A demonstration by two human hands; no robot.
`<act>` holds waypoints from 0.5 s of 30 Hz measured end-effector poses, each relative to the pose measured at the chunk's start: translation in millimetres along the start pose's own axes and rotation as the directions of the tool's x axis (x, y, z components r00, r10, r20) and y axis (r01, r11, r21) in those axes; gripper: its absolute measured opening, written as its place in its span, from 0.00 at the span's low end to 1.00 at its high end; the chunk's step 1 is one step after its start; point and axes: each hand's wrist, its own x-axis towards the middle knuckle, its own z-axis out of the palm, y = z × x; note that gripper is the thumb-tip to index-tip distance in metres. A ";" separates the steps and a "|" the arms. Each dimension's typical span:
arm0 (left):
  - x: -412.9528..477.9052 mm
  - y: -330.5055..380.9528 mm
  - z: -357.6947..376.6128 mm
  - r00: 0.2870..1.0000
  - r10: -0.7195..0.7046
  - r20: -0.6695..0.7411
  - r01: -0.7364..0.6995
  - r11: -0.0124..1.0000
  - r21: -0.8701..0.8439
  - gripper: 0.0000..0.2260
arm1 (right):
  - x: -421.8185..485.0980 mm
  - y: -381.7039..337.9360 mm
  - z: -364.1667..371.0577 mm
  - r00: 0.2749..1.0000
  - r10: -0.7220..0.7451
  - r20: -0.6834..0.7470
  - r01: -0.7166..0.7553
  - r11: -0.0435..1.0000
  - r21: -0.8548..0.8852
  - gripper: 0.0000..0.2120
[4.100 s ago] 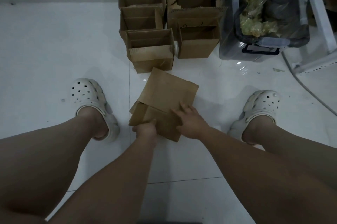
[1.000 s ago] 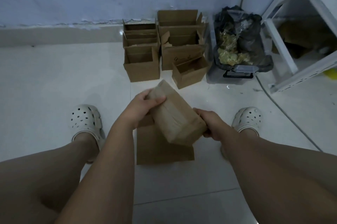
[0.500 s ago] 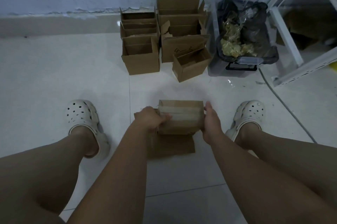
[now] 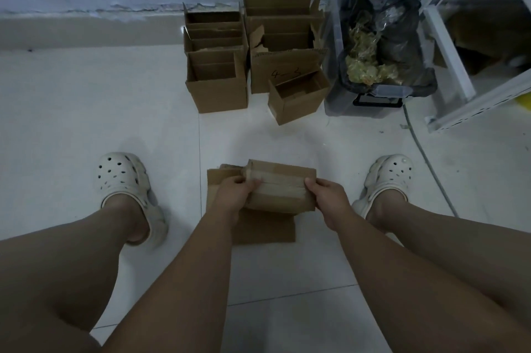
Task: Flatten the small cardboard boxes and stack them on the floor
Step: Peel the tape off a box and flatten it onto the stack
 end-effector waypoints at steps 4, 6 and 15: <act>5.1 -6.0 -0.7 0.995 -0.028 -0.097 0.022 0.998 -0.057 0.27 | 3.9 -7.4 2.7 0.999 -0.036 0.018 0.037 0.997 -0.063 0.16; 6.1 -4.4 -3.5 0.995 -0.030 -0.100 0.024 0.998 -0.063 0.24 | 6.3 -8.5 3.7 0.999 -0.020 0.026 0.021 0.998 -0.052 0.16; 6.0 -4.3 -15.3 0.996 -0.085 -0.008 0.084 0.992 -0.092 0.21 | 13.7 -15.7 -0.1 0.975 0.159 0.153 -0.163 0.986 0.016 0.13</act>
